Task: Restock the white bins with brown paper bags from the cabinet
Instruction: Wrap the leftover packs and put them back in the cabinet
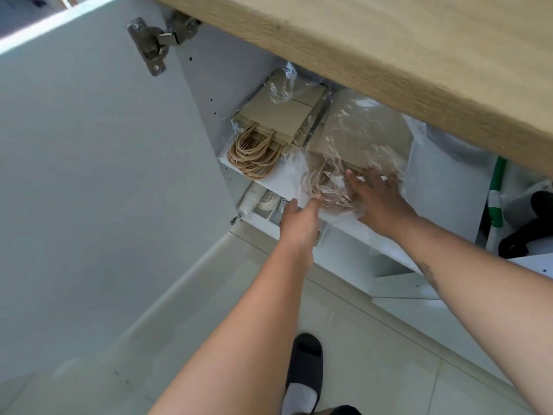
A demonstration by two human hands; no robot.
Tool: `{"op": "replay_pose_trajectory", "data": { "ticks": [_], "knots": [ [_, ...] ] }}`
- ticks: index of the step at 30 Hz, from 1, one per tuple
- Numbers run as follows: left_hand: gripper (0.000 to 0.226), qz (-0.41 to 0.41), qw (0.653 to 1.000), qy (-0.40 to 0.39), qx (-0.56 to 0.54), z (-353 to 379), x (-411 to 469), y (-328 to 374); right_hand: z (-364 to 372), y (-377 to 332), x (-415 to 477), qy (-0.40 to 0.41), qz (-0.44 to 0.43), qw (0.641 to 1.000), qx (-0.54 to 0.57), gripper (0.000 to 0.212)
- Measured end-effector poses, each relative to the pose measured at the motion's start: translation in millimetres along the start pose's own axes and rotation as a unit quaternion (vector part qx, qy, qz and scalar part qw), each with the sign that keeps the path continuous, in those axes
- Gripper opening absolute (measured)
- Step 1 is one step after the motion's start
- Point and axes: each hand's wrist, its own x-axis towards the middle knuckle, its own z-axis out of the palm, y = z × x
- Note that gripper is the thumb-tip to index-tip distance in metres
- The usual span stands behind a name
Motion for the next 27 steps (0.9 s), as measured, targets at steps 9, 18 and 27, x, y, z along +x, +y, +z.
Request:
{"op": "replay_pose_trajectory", "data": {
  "ticks": [9, 18, 27],
  "knots": [
    [0.024, 0.174, 0.95, 0.119, 0.229, -82.3, -101.2, 40.9, -51.1, -84.9, -101.2, -0.031, -0.039, 0.996, 0.08, 0.084],
    [0.03, 0.373, 0.743, 0.26, 0.491, -218.9, -250.5, 140.4, -178.3, -256.1, -184.2, 0.091, -0.126, 0.977, 0.148, 0.048],
    [0.056, 0.18, 0.685, 0.343, 0.617, -401.6, -309.0, 128.4, -200.2, -414.4, -197.4, 0.078, -0.263, 0.96, 0.058, 0.06]
  ]
}}
